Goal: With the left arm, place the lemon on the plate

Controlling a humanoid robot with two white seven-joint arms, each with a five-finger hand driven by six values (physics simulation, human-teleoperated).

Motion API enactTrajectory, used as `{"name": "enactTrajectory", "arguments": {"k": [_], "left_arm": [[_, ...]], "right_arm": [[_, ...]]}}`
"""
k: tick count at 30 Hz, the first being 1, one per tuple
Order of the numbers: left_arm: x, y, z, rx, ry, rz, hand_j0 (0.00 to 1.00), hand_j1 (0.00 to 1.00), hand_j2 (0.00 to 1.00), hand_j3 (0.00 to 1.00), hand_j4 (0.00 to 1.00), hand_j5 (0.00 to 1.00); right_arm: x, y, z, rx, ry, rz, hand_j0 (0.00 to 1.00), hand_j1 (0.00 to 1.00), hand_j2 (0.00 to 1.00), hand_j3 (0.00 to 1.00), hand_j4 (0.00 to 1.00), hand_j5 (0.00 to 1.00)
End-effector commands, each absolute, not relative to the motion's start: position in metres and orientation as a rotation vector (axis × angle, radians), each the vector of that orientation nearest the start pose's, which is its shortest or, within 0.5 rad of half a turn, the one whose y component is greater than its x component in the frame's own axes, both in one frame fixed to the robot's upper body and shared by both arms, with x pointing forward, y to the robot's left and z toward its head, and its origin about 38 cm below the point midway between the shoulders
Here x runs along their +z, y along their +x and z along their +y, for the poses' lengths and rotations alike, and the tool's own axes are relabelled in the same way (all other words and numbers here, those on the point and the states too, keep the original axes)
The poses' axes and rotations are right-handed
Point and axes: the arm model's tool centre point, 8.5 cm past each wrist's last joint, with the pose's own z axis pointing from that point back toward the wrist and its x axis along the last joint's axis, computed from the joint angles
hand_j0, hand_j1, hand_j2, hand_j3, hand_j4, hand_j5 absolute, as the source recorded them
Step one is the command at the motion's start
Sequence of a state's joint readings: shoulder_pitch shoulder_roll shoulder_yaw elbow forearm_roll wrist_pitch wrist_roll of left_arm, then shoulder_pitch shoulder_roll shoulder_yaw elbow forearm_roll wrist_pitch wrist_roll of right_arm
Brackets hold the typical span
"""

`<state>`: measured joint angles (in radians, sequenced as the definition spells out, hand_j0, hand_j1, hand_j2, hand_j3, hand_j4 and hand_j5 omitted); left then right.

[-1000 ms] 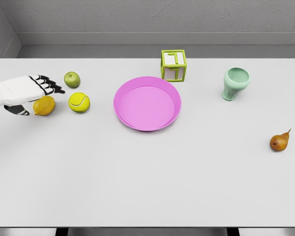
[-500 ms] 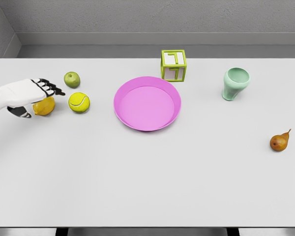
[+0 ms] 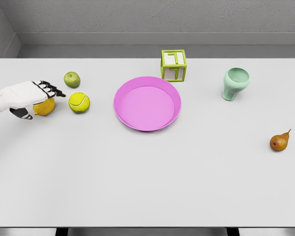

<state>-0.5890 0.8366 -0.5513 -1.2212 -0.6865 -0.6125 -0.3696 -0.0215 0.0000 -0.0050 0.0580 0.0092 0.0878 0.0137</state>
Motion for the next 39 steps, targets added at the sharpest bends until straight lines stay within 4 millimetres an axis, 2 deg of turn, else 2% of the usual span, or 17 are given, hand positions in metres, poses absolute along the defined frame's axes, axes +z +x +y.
{"name": "enactTrajectory", "arguments": {"k": [1,39], "left_arm": [[0.1727,0.4489,0.3857,-2.047,0.661,-1.147,1.0,1.0,1.0,1.0,1.0,1.0],[0.1634,0.4508,0.3892,-2.032,0.654,-1.125,1.0,1.0,1.0,1.0,1.0,1.0]], "right_arm": [[-0.2599,-0.0154,-0.2702,0.0,-0.073,0.124,1.0,1.0,1.0,1.0,1.0,1.0],[-0.2599,-0.0156,-0.2702,-0.002,-0.073,0.126,1.0,1.0,1.0,1.0,1.0,1.0]]}}
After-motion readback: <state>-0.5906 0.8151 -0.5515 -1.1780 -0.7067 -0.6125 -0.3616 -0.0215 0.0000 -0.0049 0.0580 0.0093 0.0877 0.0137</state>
